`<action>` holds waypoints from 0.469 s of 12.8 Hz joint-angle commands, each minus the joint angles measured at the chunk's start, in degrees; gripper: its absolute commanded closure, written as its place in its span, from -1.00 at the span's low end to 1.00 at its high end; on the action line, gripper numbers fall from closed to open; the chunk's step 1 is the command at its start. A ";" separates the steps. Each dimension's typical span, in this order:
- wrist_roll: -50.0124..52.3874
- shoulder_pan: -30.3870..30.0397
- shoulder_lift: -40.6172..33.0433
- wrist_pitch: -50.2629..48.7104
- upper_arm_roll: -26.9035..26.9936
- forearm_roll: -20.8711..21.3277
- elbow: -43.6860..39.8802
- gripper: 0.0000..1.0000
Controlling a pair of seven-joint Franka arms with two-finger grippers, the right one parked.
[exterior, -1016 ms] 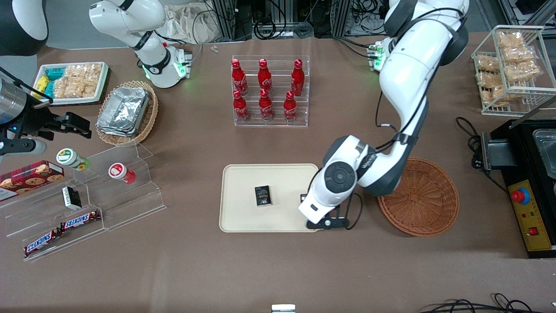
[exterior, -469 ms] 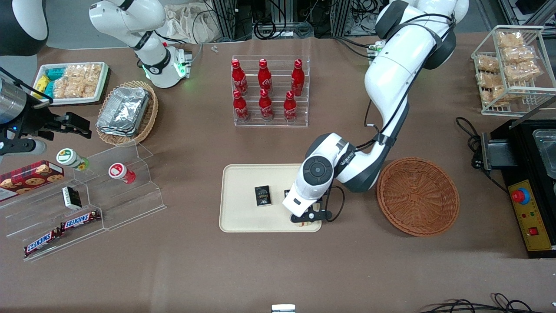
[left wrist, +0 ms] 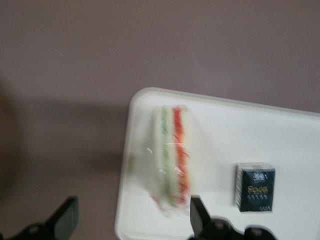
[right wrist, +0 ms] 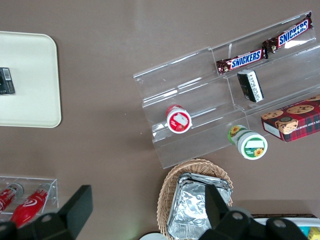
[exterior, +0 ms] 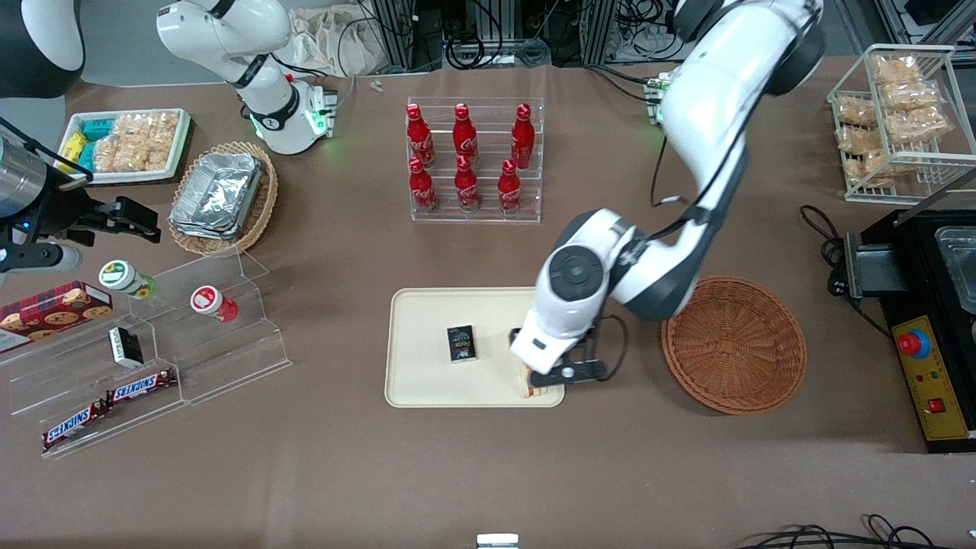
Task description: Place sandwich from basket to tray
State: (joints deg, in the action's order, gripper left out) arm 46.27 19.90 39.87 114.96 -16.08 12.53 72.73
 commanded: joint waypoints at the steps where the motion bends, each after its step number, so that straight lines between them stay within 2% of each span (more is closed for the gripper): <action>1: -3.28 -8.19 -19.43 -1.92 -0.35 -0.40 18.64 -1.00; 2: -5.99 -10.65 -24.01 -4.72 -0.35 -1.45 21.20 -1.00; 4: -13.63 -16.09 -31.14 -12.44 -0.27 -7.67 23.50 -1.00; 6: -18.82 -20.58 -36.86 -17.29 -0.18 -8.49 25.87 -1.00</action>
State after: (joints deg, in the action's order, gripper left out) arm 31.88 2.93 9.70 99.63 -15.90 5.69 92.73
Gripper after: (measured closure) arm 0.000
